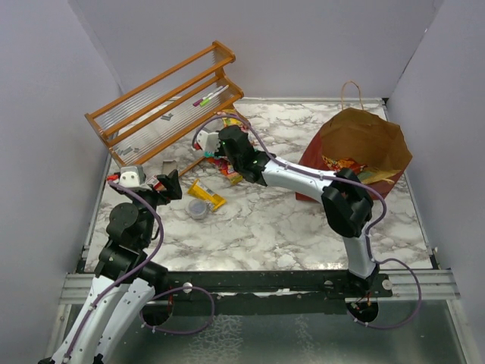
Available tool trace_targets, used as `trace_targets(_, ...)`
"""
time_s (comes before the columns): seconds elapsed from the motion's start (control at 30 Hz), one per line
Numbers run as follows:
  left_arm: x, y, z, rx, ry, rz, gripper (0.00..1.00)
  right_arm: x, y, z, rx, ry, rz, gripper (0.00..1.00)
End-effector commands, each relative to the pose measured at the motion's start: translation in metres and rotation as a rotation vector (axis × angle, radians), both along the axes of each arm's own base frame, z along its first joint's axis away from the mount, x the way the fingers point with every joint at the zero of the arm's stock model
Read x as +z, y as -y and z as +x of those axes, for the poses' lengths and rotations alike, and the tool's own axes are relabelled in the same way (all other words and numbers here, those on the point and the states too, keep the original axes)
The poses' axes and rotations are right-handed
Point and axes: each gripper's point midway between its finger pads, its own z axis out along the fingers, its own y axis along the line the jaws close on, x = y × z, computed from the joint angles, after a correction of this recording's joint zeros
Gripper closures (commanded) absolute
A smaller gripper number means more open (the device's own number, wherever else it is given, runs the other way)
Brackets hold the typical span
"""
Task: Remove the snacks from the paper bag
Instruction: Place the snack at the center of the board.
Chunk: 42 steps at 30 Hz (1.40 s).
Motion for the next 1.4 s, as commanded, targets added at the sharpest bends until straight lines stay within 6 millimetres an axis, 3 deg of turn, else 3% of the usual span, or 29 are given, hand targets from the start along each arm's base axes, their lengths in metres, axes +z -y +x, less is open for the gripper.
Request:
trace_targets(0.0,0.013,-0.005,-0.002,0.023,0.026,0.002,0.03,-0.018,-0.034,0.012,0.095,0.031,-0.069,0.99)
trace_targets(0.07,0.012,-0.005,-0.002,0.021,0.022,0.002,0.03,-0.052,-0.042,0.006,0.090,-0.004,-0.123,0.99)
trace_targets(0.13,0.011,-0.004,-0.002,0.019,0.019,0.004,0.03,-0.068,-0.051,-0.004,0.102,-0.023,-0.122,0.97)
trace_targets(0.27,0.011,-0.001,0.000,0.006,0.018,0.006,0.04,-0.082,-0.067,-0.021,0.143,-0.114,-0.052,0.86)
trace_targets(0.37,0.010,0.000,0.002,0.000,0.013,0.009,0.05,-0.080,-0.071,-0.026,0.142,-0.169,-0.007,0.79)
trace_targets(0.53,0.008,0.001,0.002,-0.003,0.009,0.012,0.05,-0.051,-0.069,-0.030,0.121,-0.176,0.089,0.58)
trace_targets(0.67,0.008,0.001,0.002,-0.003,0.008,0.013,0.05,-0.006,-0.063,-0.039,0.098,-0.189,0.239,0.46)
trace_targets(0.7,0.009,0.001,0.002,-0.003,0.009,0.011,0.05,0.012,-0.059,-0.046,0.093,-0.196,0.303,0.44)
trace_targets(0.87,0.007,0.002,0.003,-0.009,0.002,0.014,0.05,0.063,-0.032,-0.087,0.126,-0.257,0.510,0.37)
trace_targets(1.03,0.006,0.005,0.004,-0.017,-0.002,0.015,0.05,0.082,0.013,-0.136,0.154,-0.315,0.669,0.33)
trace_targets(1.17,0.005,0.006,0.005,-0.022,-0.005,0.016,0.05,0.096,0.050,-0.165,0.126,-0.333,0.784,0.30)
trace_targets(1.27,0.003,0.006,0.007,-0.022,-0.008,0.018,0.05,0.102,0.073,-0.178,0.099,-0.337,0.834,0.28)
trace_targets(1.37,0.002,0.008,0.008,-0.027,-0.014,0.020,0.05,0.095,0.082,-0.183,0.064,-0.353,0.866,0.24)
